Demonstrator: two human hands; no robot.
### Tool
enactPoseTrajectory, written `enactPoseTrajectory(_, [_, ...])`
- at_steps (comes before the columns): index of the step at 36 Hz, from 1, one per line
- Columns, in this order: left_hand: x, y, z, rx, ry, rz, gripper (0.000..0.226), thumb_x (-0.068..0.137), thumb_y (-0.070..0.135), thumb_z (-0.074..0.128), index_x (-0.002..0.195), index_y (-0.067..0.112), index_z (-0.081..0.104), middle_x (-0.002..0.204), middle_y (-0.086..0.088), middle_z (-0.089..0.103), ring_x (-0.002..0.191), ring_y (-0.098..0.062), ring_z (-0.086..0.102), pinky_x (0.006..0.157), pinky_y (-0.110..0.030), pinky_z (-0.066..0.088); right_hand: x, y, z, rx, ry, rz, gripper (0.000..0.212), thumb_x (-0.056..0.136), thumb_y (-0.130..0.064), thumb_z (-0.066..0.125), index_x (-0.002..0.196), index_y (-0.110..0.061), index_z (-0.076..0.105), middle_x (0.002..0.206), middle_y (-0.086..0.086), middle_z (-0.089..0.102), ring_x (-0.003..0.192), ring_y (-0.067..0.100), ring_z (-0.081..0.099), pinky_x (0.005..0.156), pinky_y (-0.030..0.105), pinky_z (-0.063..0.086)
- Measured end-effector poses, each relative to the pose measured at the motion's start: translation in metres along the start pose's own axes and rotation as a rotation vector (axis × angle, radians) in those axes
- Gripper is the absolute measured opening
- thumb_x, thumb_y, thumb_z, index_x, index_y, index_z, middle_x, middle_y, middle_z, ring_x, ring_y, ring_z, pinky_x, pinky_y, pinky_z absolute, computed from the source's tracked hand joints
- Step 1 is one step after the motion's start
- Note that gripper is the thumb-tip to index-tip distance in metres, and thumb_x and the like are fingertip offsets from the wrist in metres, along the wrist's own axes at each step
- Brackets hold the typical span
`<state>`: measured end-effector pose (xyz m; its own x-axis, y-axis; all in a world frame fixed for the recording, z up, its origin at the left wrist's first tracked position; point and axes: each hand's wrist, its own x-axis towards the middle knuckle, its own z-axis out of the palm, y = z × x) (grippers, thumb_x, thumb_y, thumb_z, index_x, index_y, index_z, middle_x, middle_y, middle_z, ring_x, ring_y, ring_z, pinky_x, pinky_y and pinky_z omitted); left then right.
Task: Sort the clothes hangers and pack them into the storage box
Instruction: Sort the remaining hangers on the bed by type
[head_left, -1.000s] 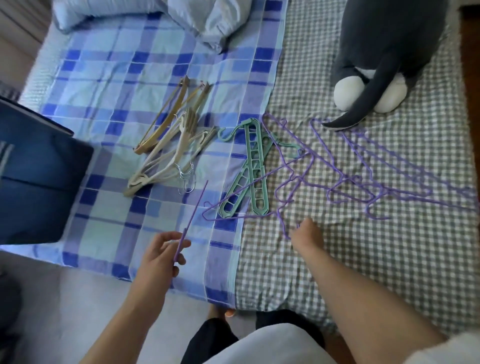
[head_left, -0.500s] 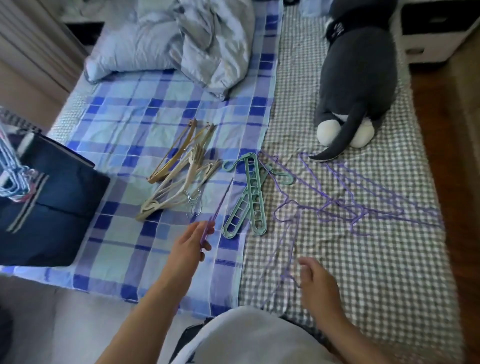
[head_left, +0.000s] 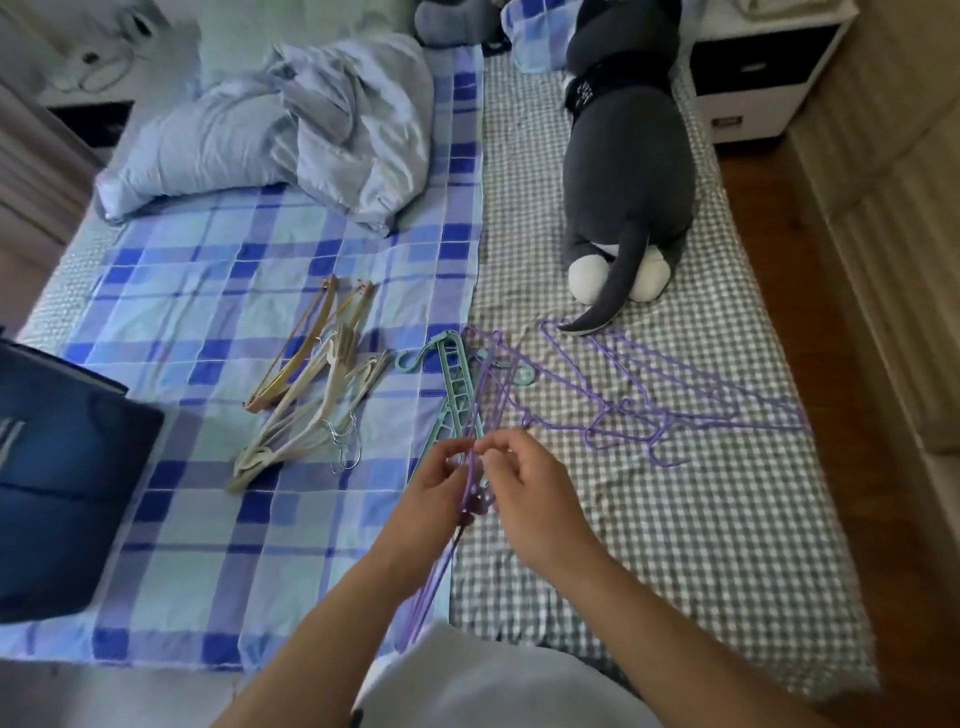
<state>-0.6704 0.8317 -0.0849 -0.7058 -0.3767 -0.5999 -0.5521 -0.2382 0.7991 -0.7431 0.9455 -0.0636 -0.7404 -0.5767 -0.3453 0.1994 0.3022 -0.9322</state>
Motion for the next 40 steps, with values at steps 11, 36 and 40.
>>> enactPoseTrajectory(11, [0.003, -0.054, -0.062, -0.133, 0.147, -0.316, 0.055, 0.091, -0.018, 0.050, 0.134, 0.016, 0.057, 0.082, -0.013, 0.067, 0.058, -0.019, 0.052, 0.054, -0.027, 0.046, 0.067, 0.113, -0.015, -0.212, -0.202, 0.349, 0.034, 0.106, -0.028, 0.043, 0.139, -0.021, 0.050, 0.097, 0.003, 0.064, 0.063, 0.015, 0.058, 0.055, 0.033, 0.052])
enactPoseTrajectory(36, [-0.004, -0.059, -0.096, -0.462, 0.328, -0.315, 0.031, 0.076, 0.010, 0.071, 0.106, 0.002, 0.066, 0.071, -0.013, 0.058, 0.055, -0.018, 0.050, 0.049, -0.027, 0.043, 0.216, 0.164, -0.043, -1.035, 0.132, 0.148, 0.028, 0.104, -0.030, 0.043, 0.129, -0.019, 0.050, 0.122, 0.012, 0.052, 0.101, 0.036, 0.059, 0.072, 0.039, 0.041])
enactPoseTrajectory(40, [0.000, -0.039, -0.096, -0.438, 0.285, -0.276, 0.041, 0.067, 0.016, 0.068, 0.106, 0.002, 0.066, 0.071, -0.012, 0.053, 0.054, -0.017, 0.047, 0.048, -0.025, 0.041, 0.221, 0.122, -0.068, -0.874, 0.147, -0.042, 0.012, 0.103, -0.027, 0.043, 0.102, -0.019, 0.053, 0.105, 0.005, 0.056, 0.092, 0.031, 0.058, 0.074, 0.042, 0.045])
